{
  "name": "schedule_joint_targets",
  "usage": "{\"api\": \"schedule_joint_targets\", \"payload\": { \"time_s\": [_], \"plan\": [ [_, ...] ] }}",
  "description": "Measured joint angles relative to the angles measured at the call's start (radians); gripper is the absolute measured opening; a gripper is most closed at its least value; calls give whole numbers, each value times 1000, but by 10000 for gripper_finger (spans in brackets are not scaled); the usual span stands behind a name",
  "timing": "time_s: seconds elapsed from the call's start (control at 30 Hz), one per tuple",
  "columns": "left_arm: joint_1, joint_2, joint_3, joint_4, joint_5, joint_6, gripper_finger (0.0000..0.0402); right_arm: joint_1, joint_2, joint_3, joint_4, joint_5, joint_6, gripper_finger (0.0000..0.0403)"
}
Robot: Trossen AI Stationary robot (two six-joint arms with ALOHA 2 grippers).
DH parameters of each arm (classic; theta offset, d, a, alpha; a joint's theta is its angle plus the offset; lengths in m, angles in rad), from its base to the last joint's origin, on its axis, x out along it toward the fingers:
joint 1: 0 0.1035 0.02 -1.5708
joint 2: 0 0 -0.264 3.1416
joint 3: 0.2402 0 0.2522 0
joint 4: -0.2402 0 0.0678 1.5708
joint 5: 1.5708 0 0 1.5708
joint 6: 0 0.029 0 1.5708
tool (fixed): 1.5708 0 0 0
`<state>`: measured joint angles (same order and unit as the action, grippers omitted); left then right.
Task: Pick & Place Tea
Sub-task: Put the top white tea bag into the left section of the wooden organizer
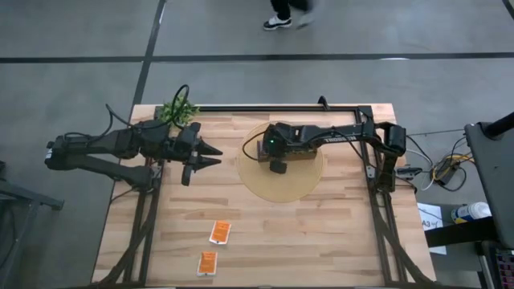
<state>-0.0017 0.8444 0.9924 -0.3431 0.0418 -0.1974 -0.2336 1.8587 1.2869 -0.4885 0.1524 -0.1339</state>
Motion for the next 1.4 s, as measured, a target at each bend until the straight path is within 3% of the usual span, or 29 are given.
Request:
{"api": "schedule_joint_targets", "payload": {
  "time_s": [0.33, 0.77, 0.93, 1.07, 1.4],
  "plan": [
    [0, 0, 0, 1, -15, 0, 117, 7, 3, 0, -22, -21, -32, 8],
    [0, 0, 0, 11, -18, -11, 117, 5, 5, 0, -13, 138, -80, 8],
    [0, 0, 0, 12, -18, -12, 117, 8, 5, 0, -4, 144, -84, 8],
    [0, 0, 0, 12, -18, -16, 117, 21, 5, 1, 16, 228, -92, 8],
    [0, -1, 0, 12, -18, -20, 117, 34, -10, 63, 1, 222, -98, 8]
  ]
}}
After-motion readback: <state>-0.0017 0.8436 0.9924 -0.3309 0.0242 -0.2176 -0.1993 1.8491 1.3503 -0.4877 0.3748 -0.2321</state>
